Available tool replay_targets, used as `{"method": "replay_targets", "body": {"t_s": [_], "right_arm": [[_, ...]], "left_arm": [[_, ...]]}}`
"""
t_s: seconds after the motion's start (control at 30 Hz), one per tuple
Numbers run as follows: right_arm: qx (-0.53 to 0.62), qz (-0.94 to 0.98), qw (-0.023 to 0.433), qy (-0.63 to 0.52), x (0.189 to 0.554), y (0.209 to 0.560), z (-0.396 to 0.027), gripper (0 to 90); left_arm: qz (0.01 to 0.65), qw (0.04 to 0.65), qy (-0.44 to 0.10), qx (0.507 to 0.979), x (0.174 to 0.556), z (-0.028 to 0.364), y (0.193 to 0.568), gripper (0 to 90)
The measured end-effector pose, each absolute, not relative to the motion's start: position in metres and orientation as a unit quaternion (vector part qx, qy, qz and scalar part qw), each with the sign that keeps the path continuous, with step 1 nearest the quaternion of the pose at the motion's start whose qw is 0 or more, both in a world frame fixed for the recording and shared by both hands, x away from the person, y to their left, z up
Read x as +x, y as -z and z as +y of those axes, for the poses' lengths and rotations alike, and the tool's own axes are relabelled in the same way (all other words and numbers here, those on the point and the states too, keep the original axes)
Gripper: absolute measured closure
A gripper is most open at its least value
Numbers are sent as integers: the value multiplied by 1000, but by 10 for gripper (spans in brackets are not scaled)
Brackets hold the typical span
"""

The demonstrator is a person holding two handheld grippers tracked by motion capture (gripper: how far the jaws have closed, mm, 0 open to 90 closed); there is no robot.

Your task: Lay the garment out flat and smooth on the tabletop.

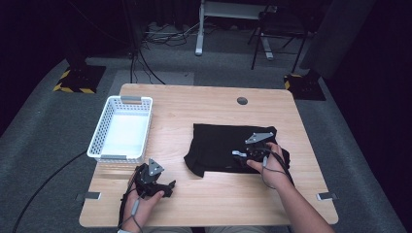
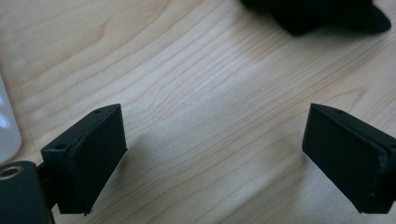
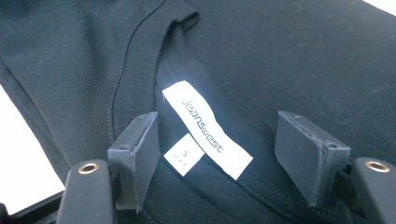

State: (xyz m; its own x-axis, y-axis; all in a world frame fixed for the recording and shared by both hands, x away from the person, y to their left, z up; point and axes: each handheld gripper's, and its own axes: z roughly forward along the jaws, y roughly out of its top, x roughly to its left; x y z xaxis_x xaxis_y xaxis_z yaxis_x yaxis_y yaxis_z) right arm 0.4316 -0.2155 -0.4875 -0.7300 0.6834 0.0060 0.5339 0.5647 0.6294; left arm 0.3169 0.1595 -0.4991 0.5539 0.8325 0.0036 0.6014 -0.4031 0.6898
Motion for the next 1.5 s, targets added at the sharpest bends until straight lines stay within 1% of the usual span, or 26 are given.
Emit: {"method": "replay_targets", "body": {"t_s": [0.07, 0.17, 0.4, 0.47, 0.5, 0.6, 0.63, 0.67, 0.77, 1.0, 1.17, 1.23, 1.27, 1.3, 1.37, 1.4, 1.43, 1.47, 1.5], "right_arm": [[345, 878, 118, -311, 423, 487, -214, 320], [353, 875, 121, -309, 407, 487, -212, 320], [331, 888, 103, -300, 375, 482, -203, 338], [324, 887, 112, -311, 368, 477, -205, 333], [324, 884, 116, -317, 365, 473, -207, 329], [323, 873, 133, -340, 355, 459, -219, 327], [324, 870, 140, -345, 352, 455, -224, 325], [326, 866, 146, -349, 350, 452, -230, 322], [342, 855, 162, -354, 344, 444, -250, 307], [389, 830, 193, -350, 338, 443, -298, 268], [416, 821, 192, -341, 338, 449, -321, 270], [418, 823, 184, -339, 338, 454, -327, 303], [417, 825, 179, -338, 339, 457, -329, 329], [419, 825, 174, -337, 340, 460, -331, 382], [419, 826, 162, -341, 338, 463, -335, 576], [417, 827, 157, -342, 336, 463, -336, 664], [415, 829, 157, -341, 333, 463, -336, 750], [413, 831, 157, -339, 331, 463, -337, 799], [411, 831, 159, -340, 328, 462, -337, 825]], "left_arm": [[428, 330, -183, 821, 314, 156, 493, 89], [416, 337, -191, 822, 311, 151, 486, 107], [391, 347, -181, 833, 308, 137, 481, 154], [386, 348, -182, 835, 308, 133, 479, 171], [381, 349, -184, 836, 308, 132, 478, 194], [375, 354, -193, 835, 308, 126, 474, 231], [370, 353, -184, 840, 309, 124, 473, 242], [366, 352, -179, 843, 310, 121, 473, 246], [362, 355, -187, 841, 312, 115, 471, 260], [361, 354, -181, 844, 321, 103, 472, 255], [365, 353, -179, 843, 329, 98, 478, 248], [367, 358, -170, 842, 332, 97, 481, 273], [366, 362, -165, 841, 334, 97, 483, 302], [365, 371, -156, 839, 335, 97, 484, 370], [366, 394, -134, 832, 335, 98, 486, 584], [362, 396, -137, 833, 334, 98, 486, 670], [360, 397, -143, 832, 332, 98, 485, 728], [357, 398, -145, 833, 330, 97, 483, 766], [355, 400, -146, 832, 328, 96, 482, 783]]}}
